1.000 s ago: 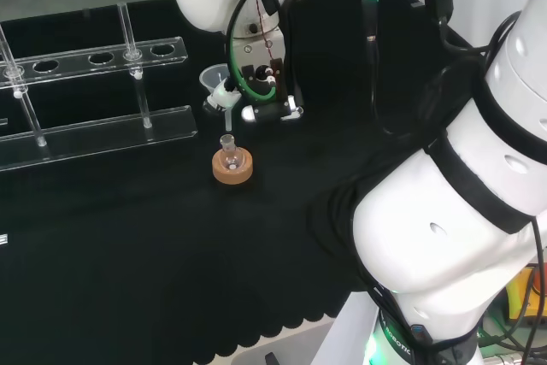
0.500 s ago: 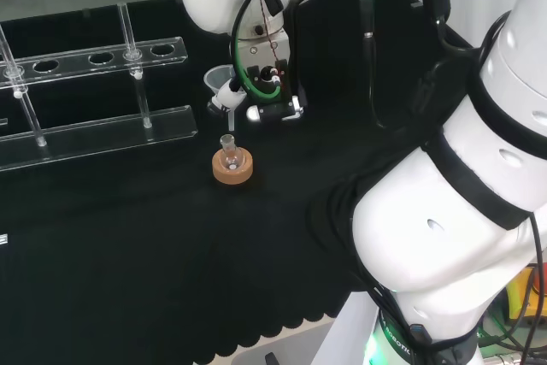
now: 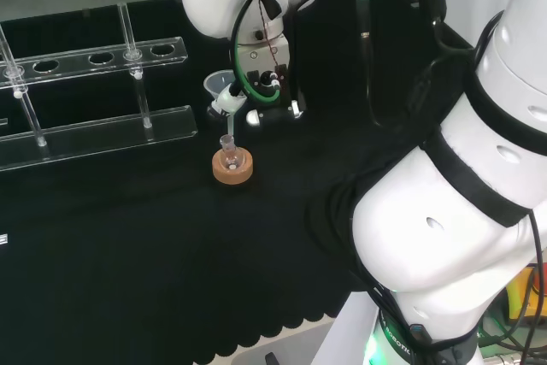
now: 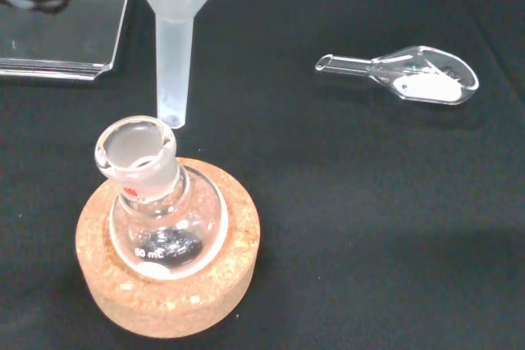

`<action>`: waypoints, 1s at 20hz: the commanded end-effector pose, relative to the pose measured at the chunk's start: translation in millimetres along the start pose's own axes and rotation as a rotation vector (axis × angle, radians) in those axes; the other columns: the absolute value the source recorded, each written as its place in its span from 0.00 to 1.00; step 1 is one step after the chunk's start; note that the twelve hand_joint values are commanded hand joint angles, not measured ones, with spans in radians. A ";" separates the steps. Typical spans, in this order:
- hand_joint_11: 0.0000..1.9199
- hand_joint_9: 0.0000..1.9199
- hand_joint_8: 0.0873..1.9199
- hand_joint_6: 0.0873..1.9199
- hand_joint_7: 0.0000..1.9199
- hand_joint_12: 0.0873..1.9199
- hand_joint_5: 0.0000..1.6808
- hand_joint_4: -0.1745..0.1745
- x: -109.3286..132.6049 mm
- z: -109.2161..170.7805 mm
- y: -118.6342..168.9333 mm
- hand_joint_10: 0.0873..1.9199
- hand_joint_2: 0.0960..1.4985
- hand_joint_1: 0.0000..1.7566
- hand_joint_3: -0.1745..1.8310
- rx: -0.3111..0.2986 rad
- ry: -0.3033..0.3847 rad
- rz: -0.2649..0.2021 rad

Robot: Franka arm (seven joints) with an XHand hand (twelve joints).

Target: Place the funnel on the round-bottom flask.

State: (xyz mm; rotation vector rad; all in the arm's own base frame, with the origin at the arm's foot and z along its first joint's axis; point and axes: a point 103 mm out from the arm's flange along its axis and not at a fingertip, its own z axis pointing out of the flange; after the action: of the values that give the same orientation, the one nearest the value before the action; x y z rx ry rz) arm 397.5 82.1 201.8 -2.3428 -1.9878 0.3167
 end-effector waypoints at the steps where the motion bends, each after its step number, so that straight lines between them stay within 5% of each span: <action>1: 0.00 0.43 0.21 0.17 0.53 0.72 0.48 0.65 1.8 6.7 -1.6 0.13 0.46 0.47 0.44 0.011 0.003 0.001; 20: 0.00 0.43 0.21 0.18 0.53 0.72 0.47 0.65 -1.7 -19.3 -14.6 0.13 0.46 0.47 0.44 -0.051 -0.005 -0.012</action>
State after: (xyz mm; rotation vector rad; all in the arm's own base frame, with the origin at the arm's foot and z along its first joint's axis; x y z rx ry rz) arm 394.3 76.7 216.9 -2.3659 -2.0071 0.2904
